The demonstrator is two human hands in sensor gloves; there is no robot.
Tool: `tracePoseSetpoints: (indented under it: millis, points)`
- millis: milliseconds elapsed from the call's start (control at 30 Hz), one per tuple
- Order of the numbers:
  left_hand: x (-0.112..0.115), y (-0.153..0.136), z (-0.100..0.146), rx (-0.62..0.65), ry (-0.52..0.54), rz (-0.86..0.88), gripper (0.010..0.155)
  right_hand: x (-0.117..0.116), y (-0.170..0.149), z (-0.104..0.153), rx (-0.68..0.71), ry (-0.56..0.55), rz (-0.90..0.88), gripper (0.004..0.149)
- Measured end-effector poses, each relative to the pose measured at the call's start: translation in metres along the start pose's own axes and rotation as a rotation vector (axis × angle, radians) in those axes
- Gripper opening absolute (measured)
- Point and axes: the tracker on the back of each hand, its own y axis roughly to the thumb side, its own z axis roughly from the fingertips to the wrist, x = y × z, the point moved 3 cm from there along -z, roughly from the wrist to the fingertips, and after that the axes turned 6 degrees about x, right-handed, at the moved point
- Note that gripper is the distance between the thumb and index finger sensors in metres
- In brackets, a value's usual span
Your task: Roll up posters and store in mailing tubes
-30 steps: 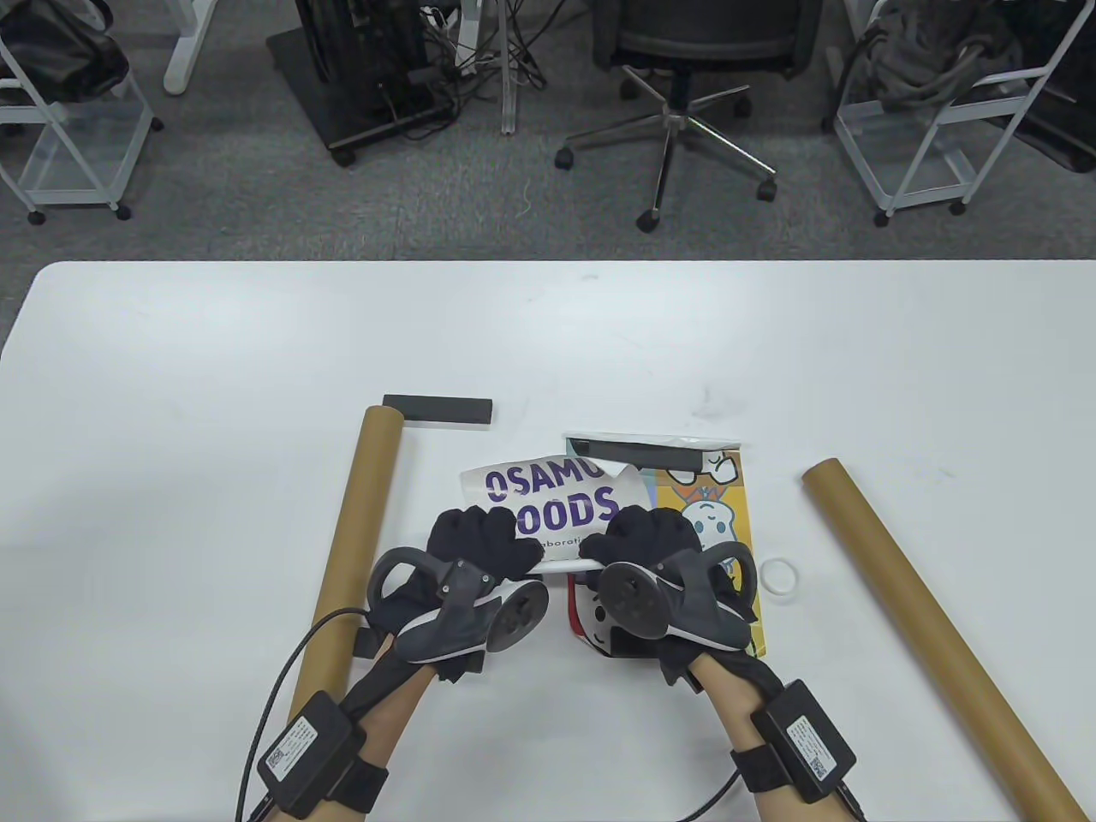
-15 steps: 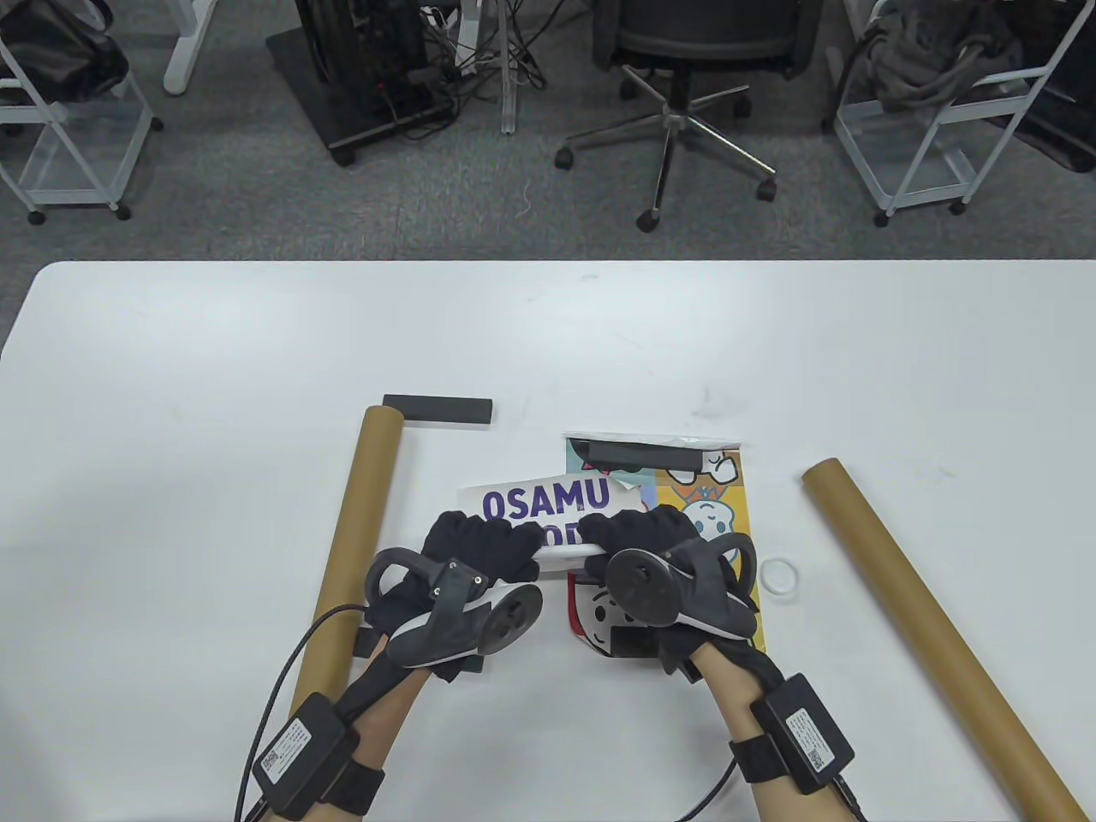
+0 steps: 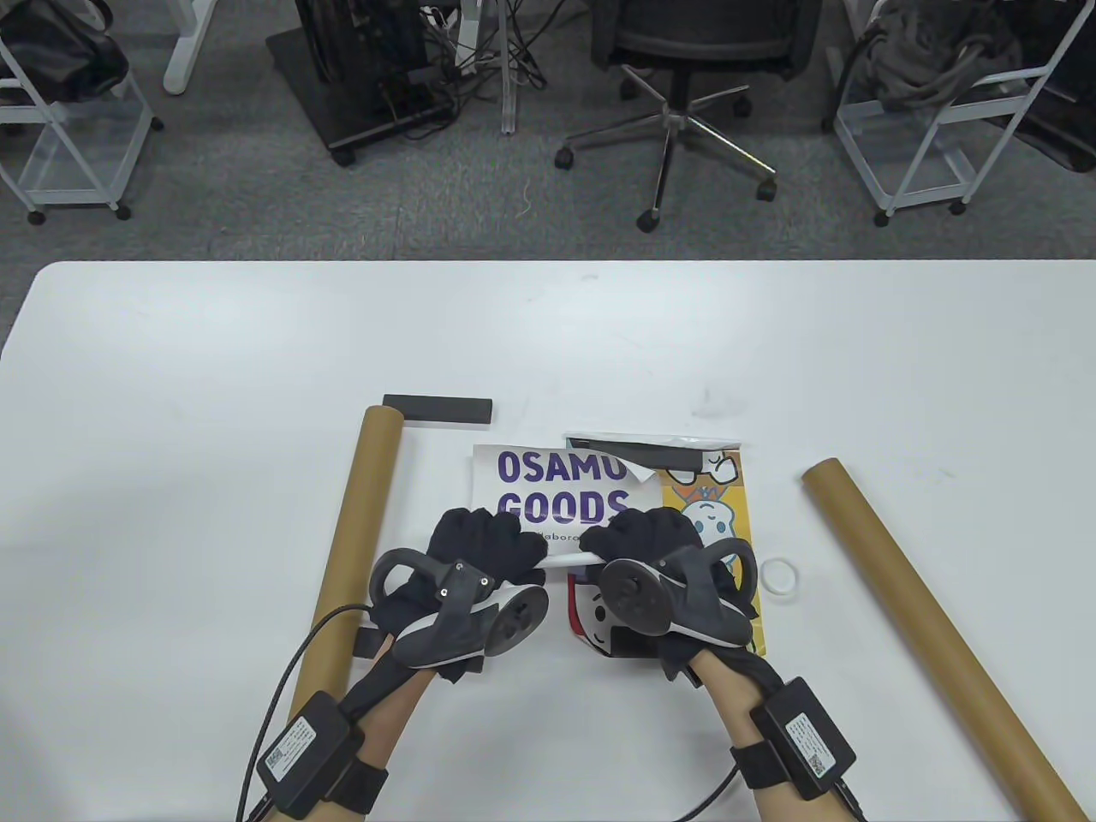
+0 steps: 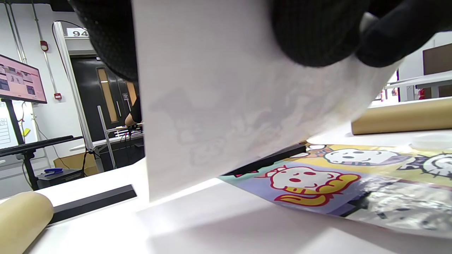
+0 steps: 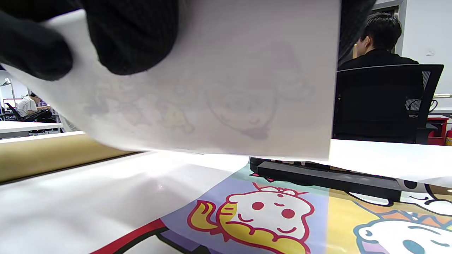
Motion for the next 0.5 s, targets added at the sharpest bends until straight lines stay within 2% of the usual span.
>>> tracePoseSetpoints:
  millis: [200,367,500]
  points:
    - [-0.0005,0.0028,0.0006,0.004,-0.007,-0.025,0.047,-0.0018,0.0014,-0.0007,0.007,0.008,0.003,0.045]
    - [0.0004,-0.0040,0.0013,-0.009,0.007,0.033,0.054,-0.0024,0.0003,-0.0009,0.013,-0.006,-0.014,0.055]
    - [-0.0004,-0.0064,0.0021,-0.013,0.021,0.035,0.055,-0.0021,-0.0004,-0.0015,0.012,-0.022,-0.016,0.056]
